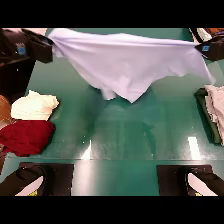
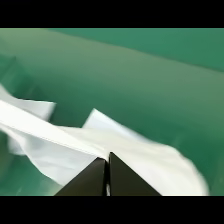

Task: Fold the shirts.

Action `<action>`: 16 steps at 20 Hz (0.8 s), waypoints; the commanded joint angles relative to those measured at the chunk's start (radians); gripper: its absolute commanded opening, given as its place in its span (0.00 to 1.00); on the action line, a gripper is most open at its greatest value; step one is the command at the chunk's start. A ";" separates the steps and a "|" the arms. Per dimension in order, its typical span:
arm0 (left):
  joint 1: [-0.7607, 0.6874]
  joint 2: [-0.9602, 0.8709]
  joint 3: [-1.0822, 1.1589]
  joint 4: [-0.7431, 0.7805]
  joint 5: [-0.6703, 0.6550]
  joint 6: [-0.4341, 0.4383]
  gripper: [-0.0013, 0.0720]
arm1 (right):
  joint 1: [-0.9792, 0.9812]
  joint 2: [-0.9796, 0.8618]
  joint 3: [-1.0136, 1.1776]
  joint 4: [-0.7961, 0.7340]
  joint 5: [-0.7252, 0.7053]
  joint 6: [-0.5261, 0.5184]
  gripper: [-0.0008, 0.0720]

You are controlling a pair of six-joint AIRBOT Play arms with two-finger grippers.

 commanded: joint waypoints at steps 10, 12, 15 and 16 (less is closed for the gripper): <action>0.000 0.008 0.636 -0.116 -0.286 -0.001 0.05 | -0.004 0.274 0.054 -0.063 -0.190 0.001 0.03; 0.000 0.014 0.666 -0.173 -0.307 -0.001 0.05 | -0.004 0.252 0.160 -0.063 -0.148 0.002 0.03; 0.000 0.018 0.613 -0.211 -0.338 0.000 0.05 | -0.004 0.122 0.369 -0.063 0.039 0.043 0.03; 0.000 0.018 0.560 -0.201 -0.336 0.000 0.05 | -0.004 0.061 0.423 -0.064 0.113 0.065 0.03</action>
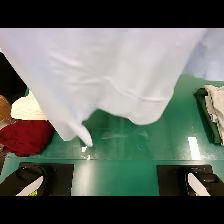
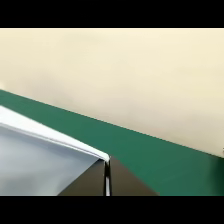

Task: Fold the shirts.

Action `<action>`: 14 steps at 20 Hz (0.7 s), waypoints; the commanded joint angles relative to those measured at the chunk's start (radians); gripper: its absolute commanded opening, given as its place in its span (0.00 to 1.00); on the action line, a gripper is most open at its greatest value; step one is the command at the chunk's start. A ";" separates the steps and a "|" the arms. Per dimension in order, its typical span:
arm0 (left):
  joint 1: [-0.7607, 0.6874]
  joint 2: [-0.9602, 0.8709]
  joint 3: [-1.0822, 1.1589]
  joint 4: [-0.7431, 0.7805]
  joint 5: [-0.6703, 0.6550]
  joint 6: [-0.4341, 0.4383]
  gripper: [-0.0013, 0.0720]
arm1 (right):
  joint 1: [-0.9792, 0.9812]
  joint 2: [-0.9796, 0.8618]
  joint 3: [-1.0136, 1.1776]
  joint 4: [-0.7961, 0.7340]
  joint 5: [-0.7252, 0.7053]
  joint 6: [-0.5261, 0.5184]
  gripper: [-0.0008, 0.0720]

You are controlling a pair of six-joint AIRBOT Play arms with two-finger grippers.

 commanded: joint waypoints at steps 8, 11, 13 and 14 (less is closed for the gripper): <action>0.000 -0.266 -0.568 -0.020 0.070 0.025 0.05 | 0.011 -0.666 0.136 0.011 0.423 0.118 0.03; 0.000 -0.490 -0.579 -0.021 0.254 0.053 0.05 | 0.011 -0.807 0.073 0.015 0.323 0.116 0.03; 0.000 -0.597 -0.579 -0.020 0.377 0.053 0.05 | 0.011 -0.864 0.074 0.014 0.275 0.116 0.03; 0.000 -0.631 -0.579 -0.020 0.422 0.053 0.05 | 0.011 -0.880 0.074 0.015 0.243 0.116 0.03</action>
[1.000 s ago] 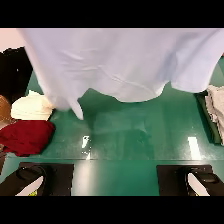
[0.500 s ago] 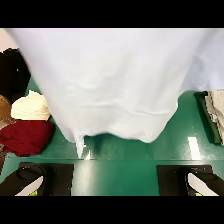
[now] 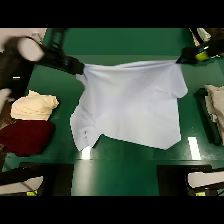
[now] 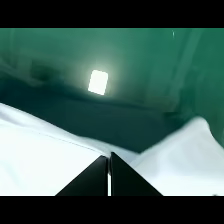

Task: Fold the shirts.

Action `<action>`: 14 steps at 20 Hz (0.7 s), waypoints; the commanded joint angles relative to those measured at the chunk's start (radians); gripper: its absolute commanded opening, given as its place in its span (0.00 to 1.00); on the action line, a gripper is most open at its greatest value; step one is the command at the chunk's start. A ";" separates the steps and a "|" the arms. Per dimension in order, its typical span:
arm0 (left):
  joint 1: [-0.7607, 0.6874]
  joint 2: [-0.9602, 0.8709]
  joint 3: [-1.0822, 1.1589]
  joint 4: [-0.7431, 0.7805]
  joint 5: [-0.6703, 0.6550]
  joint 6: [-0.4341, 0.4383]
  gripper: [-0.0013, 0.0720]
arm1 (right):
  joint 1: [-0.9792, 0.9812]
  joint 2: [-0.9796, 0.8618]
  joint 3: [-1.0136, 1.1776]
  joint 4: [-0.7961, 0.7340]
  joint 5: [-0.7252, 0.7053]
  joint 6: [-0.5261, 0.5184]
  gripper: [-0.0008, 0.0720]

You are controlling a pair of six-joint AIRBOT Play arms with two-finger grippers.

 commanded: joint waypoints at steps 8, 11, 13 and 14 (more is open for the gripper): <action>0.114 -0.179 0.074 -0.009 -0.018 -0.023 0.69 | -0.027 -0.106 0.030 0.031 -0.125 0.002 0.69; 0.216 -0.137 0.095 -0.034 -0.270 0.023 0.69 | -0.079 -0.086 0.034 0.148 0.048 -0.064 0.69; 0.272 -0.093 0.011 -0.123 -0.330 0.060 0.69 | -0.113 -0.019 -0.068 0.175 0.064 -0.087 0.69; 0.291 -0.062 -0.059 -0.174 -0.329 0.070 0.69 | -0.127 0.029 -0.139 0.175 0.060 -0.096 0.69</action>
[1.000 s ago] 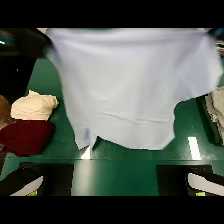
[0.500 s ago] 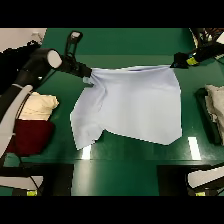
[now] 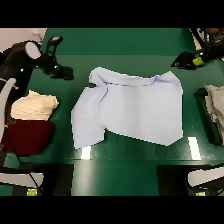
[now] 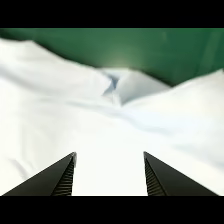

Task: Fold the shirts.

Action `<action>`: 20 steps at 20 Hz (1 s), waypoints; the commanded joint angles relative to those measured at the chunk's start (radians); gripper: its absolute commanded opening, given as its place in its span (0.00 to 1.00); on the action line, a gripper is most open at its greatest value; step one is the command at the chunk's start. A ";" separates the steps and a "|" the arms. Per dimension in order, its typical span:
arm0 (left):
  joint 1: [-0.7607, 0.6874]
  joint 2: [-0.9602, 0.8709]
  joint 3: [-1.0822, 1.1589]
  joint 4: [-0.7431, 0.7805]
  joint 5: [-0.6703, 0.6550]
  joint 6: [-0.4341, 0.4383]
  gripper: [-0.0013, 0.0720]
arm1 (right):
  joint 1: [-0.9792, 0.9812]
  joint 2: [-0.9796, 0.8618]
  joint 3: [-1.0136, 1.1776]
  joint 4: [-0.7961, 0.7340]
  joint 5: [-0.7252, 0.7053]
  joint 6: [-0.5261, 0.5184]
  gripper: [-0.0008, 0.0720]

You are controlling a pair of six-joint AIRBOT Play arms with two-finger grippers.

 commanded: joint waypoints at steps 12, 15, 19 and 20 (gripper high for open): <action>0.077 0.140 -0.544 -0.261 0.035 0.072 0.69 | -0.160 0.483 -0.665 0.053 -0.029 -0.073 0.69; 0.077 0.136 -0.548 -0.260 0.057 0.072 0.69 | -0.171 0.526 -0.719 0.052 -0.047 -0.073 0.69; 0.077 0.129 -0.549 -0.256 0.068 0.071 0.69 | -0.171 0.562 -0.775 0.052 -0.070 -0.073 0.68; 0.077 0.122 -0.555 -0.257 0.069 0.071 0.69 | -0.171 0.562 -0.784 0.051 -0.068 -0.073 0.68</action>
